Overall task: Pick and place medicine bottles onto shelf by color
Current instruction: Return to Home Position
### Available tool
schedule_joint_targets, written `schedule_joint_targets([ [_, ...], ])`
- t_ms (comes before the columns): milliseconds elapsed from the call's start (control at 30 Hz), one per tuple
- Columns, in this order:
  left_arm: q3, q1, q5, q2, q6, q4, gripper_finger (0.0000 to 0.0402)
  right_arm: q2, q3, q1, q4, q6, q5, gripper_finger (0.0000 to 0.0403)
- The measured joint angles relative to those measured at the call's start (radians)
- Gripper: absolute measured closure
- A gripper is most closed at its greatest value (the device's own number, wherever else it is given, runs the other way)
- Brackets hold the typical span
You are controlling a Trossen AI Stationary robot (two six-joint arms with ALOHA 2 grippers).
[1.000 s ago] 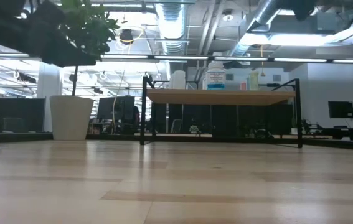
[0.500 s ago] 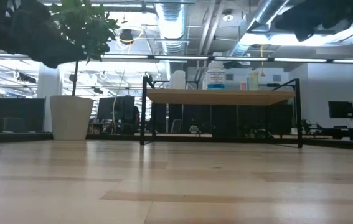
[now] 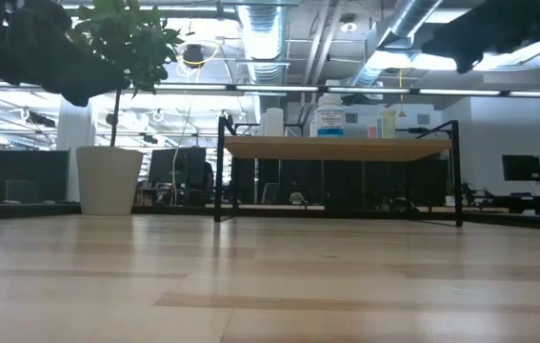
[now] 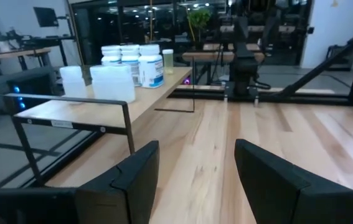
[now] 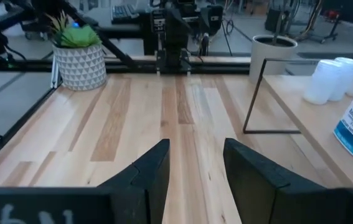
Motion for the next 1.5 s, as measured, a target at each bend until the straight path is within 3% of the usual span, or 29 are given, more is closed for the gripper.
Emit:
schedule_joint_targets([
  [200, 0.000, 0.000, 0.033, 0.000, -0.007, 0.026, 0.0203, 0.000, -0.128, 0.000, 0.186, -0.034, 0.000, 0.0230],
  [400, -0.003, 0.000, 0.031, 0.000, -0.019, 0.029, 0.0203, -0.030, -0.137, -0.008, 0.169, -0.043, 0.001, 0.0238],
  [600, -0.114, 0.000, 0.043, 0.001, -0.024, 0.174, 0.0203, -0.037, -0.143, -0.007, 0.126, -0.010, 0.001, 0.0252],
  [967, -0.106, 0.000, 0.040, 0.000, -0.033, 0.174, 0.0203, -0.054, -0.265, -0.006, 0.233, -0.032, 0.000, 0.0280],
  [1500, -0.106, 0.000, 0.043, 0.000, -0.070, 0.169, 0.0203, -0.387, -0.426, -0.008, 0.223, -0.078, 0.000, 0.0305],
])
